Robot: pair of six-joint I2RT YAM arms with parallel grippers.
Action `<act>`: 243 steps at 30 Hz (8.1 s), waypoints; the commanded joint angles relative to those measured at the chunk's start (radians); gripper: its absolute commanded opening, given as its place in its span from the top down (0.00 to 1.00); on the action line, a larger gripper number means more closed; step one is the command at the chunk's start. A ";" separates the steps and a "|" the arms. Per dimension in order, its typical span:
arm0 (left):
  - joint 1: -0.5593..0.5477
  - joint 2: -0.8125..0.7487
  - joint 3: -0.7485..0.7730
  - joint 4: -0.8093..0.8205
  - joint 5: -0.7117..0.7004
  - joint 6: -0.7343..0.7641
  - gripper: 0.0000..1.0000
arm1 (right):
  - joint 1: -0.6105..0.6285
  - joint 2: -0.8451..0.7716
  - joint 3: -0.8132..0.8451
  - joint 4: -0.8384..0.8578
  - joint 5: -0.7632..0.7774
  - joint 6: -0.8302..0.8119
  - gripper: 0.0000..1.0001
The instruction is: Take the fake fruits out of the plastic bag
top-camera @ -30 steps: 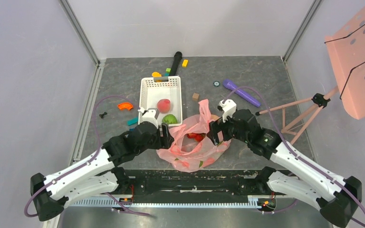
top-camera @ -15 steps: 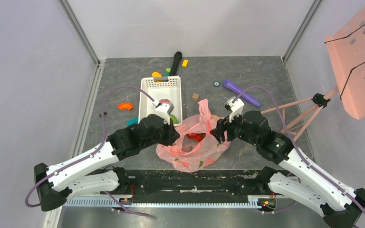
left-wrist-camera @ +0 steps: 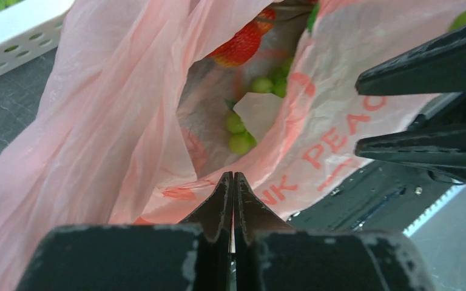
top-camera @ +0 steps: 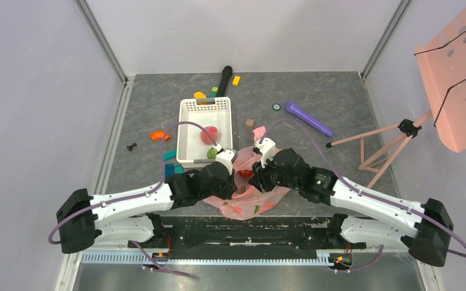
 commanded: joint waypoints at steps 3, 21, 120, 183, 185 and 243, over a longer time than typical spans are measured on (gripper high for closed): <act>-0.003 0.056 -0.043 0.142 -0.051 -0.043 0.98 | 0.011 0.123 -0.040 0.141 0.100 0.044 0.71; -0.002 0.133 -0.076 0.187 -0.049 -0.038 0.98 | 0.012 0.182 -0.029 -0.112 0.274 0.126 0.75; -0.003 0.279 0.005 0.284 0.050 -0.029 0.98 | -0.068 0.227 -0.075 0.167 0.315 0.275 0.65; -0.004 0.248 0.085 0.225 0.067 -0.019 0.98 | -0.262 0.043 -0.336 0.535 0.264 0.258 0.93; -0.004 0.228 0.092 0.212 0.059 -0.014 0.98 | -0.262 0.004 -0.325 0.513 0.235 0.240 0.98; -0.001 0.144 0.035 0.171 -0.046 -0.017 0.98 | 0.037 0.174 -0.035 0.205 0.535 0.174 0.79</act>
